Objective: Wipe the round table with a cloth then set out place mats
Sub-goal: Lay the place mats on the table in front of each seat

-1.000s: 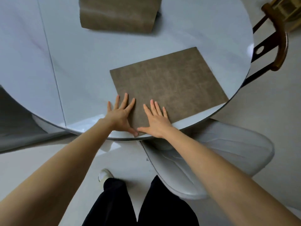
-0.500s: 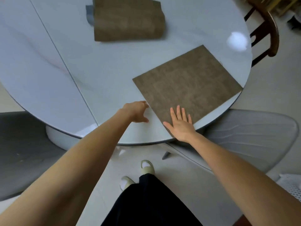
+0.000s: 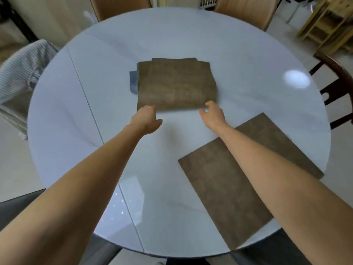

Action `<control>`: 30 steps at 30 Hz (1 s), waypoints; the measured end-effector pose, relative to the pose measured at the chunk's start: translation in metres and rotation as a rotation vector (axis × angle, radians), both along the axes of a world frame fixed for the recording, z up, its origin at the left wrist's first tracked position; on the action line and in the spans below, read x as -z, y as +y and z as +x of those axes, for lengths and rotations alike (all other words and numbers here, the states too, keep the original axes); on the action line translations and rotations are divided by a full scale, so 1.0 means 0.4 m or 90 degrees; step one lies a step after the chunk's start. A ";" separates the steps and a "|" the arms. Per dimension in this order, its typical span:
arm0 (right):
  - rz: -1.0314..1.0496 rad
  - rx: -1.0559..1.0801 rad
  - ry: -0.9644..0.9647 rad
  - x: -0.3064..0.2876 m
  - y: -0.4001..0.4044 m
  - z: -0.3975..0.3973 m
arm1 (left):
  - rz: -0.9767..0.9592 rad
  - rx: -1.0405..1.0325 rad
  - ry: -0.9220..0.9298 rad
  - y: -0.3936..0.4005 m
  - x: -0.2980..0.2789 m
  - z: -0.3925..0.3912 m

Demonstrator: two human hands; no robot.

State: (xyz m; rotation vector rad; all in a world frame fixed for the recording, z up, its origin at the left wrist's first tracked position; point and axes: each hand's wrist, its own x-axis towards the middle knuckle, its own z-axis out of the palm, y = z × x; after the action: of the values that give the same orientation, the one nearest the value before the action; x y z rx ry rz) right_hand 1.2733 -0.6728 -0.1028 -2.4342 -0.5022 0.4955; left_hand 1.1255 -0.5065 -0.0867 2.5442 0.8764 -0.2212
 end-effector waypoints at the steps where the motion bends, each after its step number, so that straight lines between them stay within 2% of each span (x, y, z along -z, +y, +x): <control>1: 0.010 0.023 0.013 0.000 0.019 0.027 | -0.022 -0.024 -0.028 0.018 0.007 0.018; 6: 0.074 0.177 0.116 0.034 0.107 0.168 | -0.093 -0.207 -0.093 0.127 0.049 0.121; 9: 0.111 0.242 0.188 0.074 0.128 0.207 | -0.187 -0.348 -0.130 0.163 0.071 0.148; 15: 0.139 0.248 0.148 0.086 0.141 0.207 | -0.252 -0.481 -0.164 0.164 0.076 0.167; 20: 0.288 0.276 0.115 0.036 0.162 0.199 | -0.199 -0.539 -0.116 0.163 0.049 0.178; 23: 0.335 0.270 0.063 0.001 0.174 0.216 | -0.304 -0.619 -0.201 0.171 0.019 0.156; 24: 0.317 0.257 0.042 -0.012 0.183 0.223 | -0.373 -0.655 -0.242 0.173 0.006 0.147; 26: 0.174 0.196 -0.008 -0.031 0.208 0.219 | -0.471 -0.690 -0.303 0.178 -0.029 0.119; 28: 0.000 0.118 -0.037 -0.041 0.229 0.180 | -0.515 -0.695 -0.361 0.184 -0.056 0.099; 30: -0.061 0.019 -0.042 -0.041 0.254 0.102 | -0.542 -0.707 -0.441 0.189 -0.078 0.070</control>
State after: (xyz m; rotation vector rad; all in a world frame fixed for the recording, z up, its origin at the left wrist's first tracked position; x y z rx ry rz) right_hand 1.3142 -0.5710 -0.0864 -2.5534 -0.4798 0.4375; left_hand 1.1536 -0.4308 -0.0553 0.9900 1.3335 0.4960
